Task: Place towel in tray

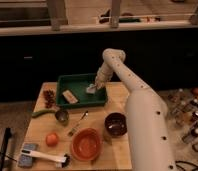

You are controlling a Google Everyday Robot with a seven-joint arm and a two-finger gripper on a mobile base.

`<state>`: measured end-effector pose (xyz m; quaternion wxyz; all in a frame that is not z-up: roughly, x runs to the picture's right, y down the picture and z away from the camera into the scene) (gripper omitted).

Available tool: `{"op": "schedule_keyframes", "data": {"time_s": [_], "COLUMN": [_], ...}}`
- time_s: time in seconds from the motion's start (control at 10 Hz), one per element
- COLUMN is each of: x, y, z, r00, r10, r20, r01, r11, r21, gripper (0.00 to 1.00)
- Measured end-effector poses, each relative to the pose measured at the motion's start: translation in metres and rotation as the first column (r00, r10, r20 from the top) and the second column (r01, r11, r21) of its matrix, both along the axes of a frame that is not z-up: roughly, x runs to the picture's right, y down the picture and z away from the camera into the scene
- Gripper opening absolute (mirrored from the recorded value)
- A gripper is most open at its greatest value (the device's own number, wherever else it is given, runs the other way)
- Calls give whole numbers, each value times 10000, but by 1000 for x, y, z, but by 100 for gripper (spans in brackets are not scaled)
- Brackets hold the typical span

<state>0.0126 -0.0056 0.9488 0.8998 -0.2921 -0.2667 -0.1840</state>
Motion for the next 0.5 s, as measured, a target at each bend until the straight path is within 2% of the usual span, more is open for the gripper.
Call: {"op": "schedule_keyframes", "data": {"time_s": [0.2,0.4,0.5], "x": [-14,-17,-22], "y": [2,4,6], "z": [3,4,4], "r00": [9994,9986,9976], "r10": [-130,-212,-266], "r20": [310,491,642], "r01": [133,220,277], "r11": [9999,9996,9995], "r21": [-94,-154,-163], "gripper": [0,0,4]}}
